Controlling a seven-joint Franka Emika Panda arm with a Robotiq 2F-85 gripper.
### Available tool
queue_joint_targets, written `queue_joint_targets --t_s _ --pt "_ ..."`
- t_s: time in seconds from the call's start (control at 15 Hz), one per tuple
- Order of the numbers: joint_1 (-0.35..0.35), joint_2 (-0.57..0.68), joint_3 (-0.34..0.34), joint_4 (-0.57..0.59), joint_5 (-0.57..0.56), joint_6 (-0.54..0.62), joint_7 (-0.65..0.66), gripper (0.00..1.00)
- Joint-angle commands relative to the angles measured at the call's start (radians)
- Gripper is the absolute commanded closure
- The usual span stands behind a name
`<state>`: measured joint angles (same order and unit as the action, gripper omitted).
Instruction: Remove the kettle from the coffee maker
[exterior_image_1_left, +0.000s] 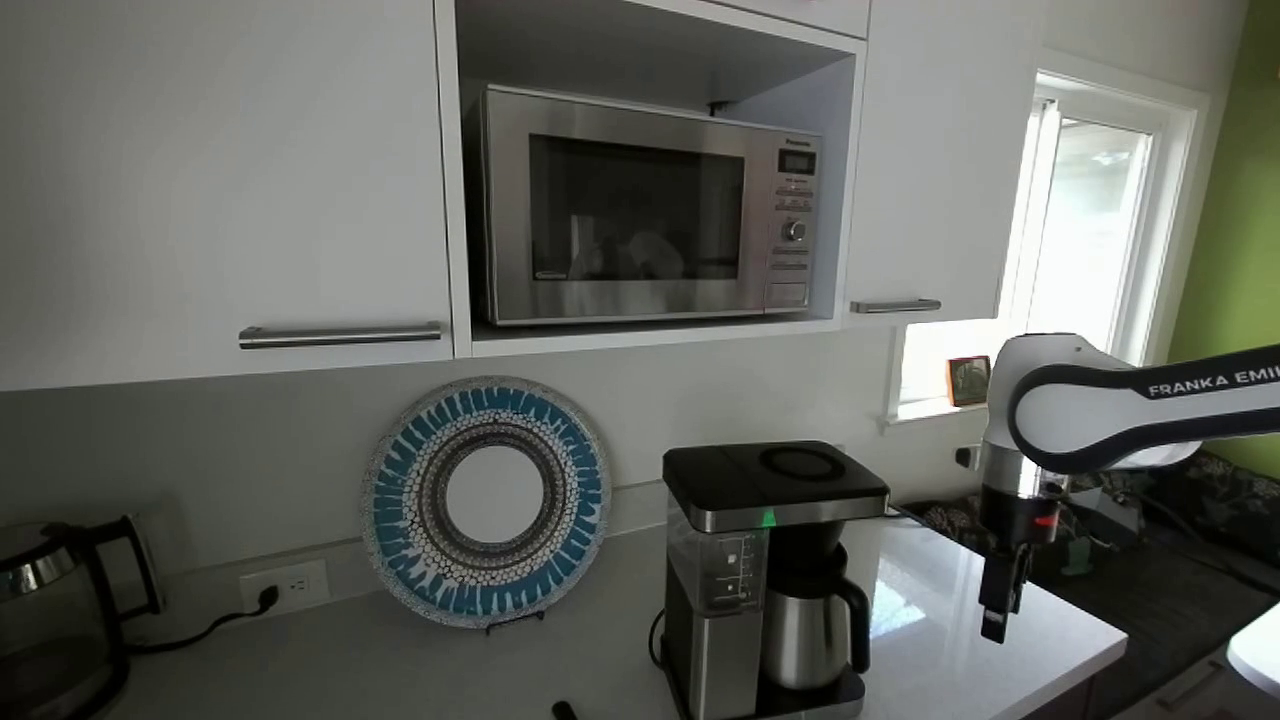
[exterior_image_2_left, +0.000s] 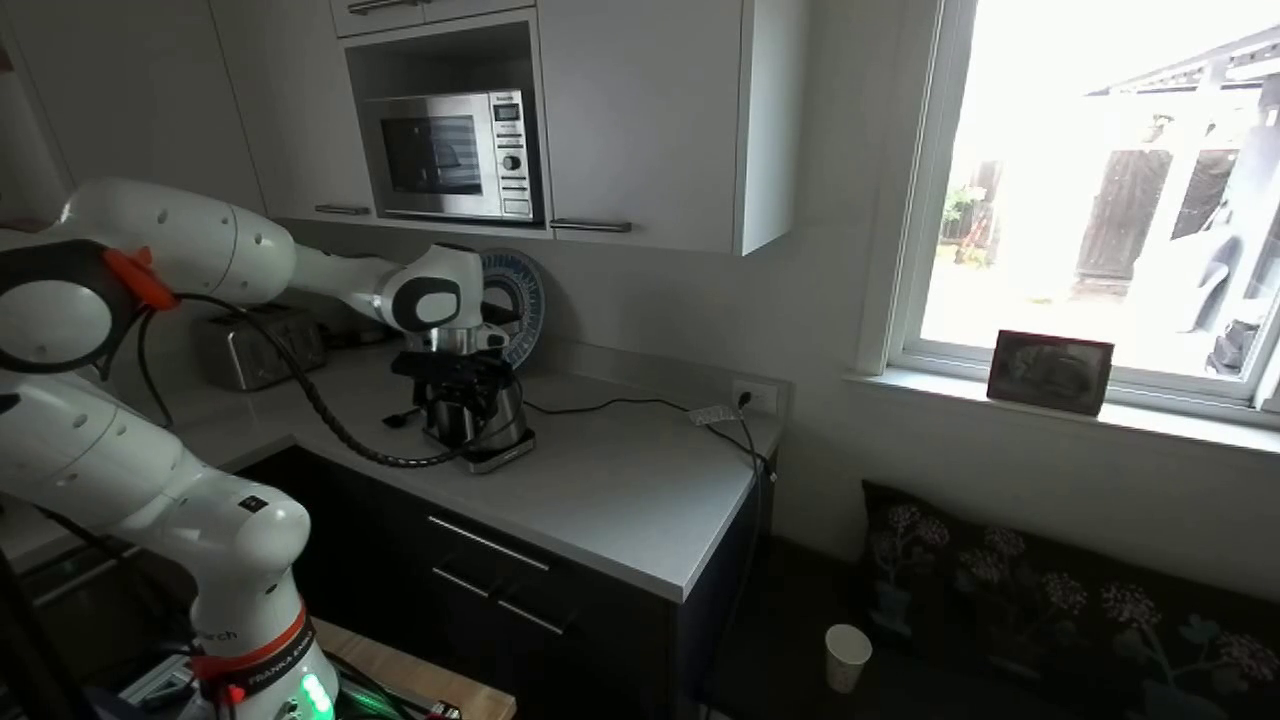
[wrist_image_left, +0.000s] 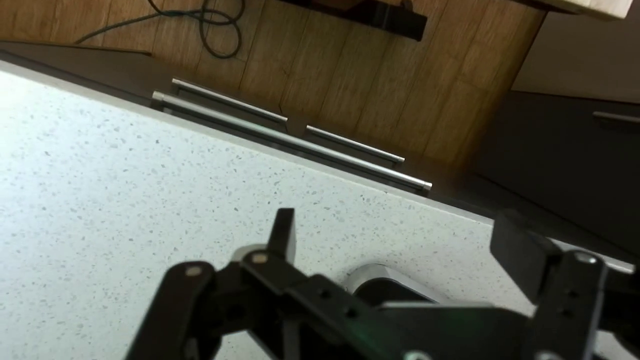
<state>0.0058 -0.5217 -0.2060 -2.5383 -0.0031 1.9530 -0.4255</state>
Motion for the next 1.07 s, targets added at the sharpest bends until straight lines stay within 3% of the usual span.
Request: queue_joint_targets --t_s 0.0,0.53,1.0 --pt "0.024 -0.004 0.012 -0.052 0.029 0.14 -0.058 0.0" --pt "0.138 -0.001 -0.014 -0.148 0.222 0.419 -0.176 0.0" --pt "0.206 0.032 -0.007 -0.198 0.317 0.626 -0.173 0.0"
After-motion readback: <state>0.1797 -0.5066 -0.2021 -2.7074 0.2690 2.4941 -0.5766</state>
